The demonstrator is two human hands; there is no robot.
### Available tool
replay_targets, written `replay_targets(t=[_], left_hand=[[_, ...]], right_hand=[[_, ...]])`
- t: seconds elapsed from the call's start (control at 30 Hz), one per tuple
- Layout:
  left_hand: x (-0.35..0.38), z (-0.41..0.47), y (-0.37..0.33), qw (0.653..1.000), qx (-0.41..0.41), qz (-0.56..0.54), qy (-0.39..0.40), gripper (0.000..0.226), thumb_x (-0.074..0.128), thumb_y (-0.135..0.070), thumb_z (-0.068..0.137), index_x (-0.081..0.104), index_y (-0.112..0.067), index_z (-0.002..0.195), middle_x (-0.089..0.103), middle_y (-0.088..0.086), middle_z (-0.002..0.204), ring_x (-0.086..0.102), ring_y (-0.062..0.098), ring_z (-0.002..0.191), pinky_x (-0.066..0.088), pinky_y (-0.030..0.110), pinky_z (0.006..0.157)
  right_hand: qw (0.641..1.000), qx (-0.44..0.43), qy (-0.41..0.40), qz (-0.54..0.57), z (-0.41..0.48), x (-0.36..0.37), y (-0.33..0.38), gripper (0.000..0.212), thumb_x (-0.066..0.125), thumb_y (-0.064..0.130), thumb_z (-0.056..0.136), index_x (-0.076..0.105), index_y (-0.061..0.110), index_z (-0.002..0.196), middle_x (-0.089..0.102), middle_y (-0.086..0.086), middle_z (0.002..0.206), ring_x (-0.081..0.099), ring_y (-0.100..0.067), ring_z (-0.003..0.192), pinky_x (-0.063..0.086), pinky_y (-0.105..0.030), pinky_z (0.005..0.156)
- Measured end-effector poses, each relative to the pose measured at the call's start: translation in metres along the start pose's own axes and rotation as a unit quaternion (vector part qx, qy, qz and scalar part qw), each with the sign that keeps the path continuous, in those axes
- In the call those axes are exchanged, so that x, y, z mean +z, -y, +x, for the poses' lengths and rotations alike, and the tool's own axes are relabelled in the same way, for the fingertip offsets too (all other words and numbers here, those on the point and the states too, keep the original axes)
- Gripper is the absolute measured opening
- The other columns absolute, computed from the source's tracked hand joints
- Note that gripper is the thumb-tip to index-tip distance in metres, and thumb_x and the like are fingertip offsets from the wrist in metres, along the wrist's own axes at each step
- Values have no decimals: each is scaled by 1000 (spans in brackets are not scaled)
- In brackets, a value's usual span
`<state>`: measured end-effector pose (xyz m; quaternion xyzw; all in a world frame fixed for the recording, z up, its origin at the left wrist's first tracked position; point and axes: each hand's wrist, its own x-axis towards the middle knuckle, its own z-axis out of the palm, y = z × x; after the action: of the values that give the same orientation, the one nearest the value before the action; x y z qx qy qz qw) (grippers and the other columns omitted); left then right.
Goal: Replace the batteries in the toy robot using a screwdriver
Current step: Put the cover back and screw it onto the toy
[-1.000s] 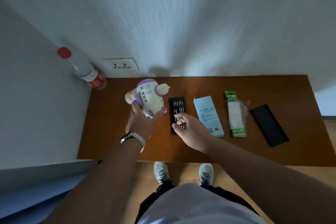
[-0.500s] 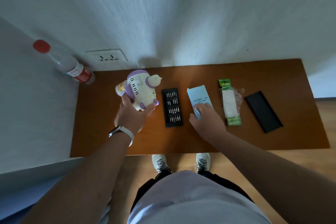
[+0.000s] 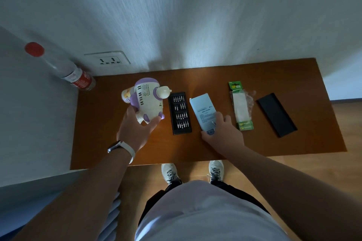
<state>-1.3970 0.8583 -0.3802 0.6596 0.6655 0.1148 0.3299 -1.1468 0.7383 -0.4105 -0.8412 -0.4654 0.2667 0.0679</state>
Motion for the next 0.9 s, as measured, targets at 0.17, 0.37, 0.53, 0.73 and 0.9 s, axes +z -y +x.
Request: replay_targets(t=[0.17, 0.37, 0.53, 0.73, 0.9], left_hand=[[7, -6, -3, 999, -13, -40, -13, 73, 69, -69, 72, 45, -24, 124, 56, -1, 122, 56, 22, 115, 59, 49, 88], [14, -14, -12, 995, -37, -67, -66, 73, 76, -53, 78, 42, -20, 133, 50, 2, 132, 49, 22, 124, 54, 51, 96], [16, -28, -29, 980, -42, -22, -194, 69, 74, -37, 82, 43, -10, 138, 49, 15, 137, 48, 32, 126, 53, 52, 94], [28, -44, -45, 968, 77, 57, -233, 37, 75, -15, 83, 62, 0, 114, 63, 20, 114, 57, 36, 108, 46, 40, 80], [55, -59, -64, 968, 204, 100, -110, 13, 74, -11, 86, 69, -5, 97, 68, 9, 90, 63, 26, 85, 49, 32, 74]], right_hand=[[998, 1, -10, 55, -13, 10, 0, 66, 62, 58, 77, 32, 28, 126, 35, 7, 103, 51, -17, 79, 40, -28, 58], [997, 7, -42, 72, -9, -4, -22, 66, 64, 59, 78, 34, 29, 128, 36, 7, 106, 52, -16, 85, 48, -30, 61], [996, 36, -57, 66, 4, -27, -48, 67, 63, 60, 79, 35, 29, 131, 46, -2, 120, 59, -24, 92, 57, -40, 69], [996, 20, -67, 59, 13, -36, -63, 67, 62, 62, 77, 37, 30, 131, 47, -3, 124, 48, -17, 84, 47, -32, 64], [997, -17, -54, 51, 13, -36, -63, 67, 60, 63, 77, 35, 30, 129, 46, -2, 119, 55, -20, 89, 49, -31, 63]])
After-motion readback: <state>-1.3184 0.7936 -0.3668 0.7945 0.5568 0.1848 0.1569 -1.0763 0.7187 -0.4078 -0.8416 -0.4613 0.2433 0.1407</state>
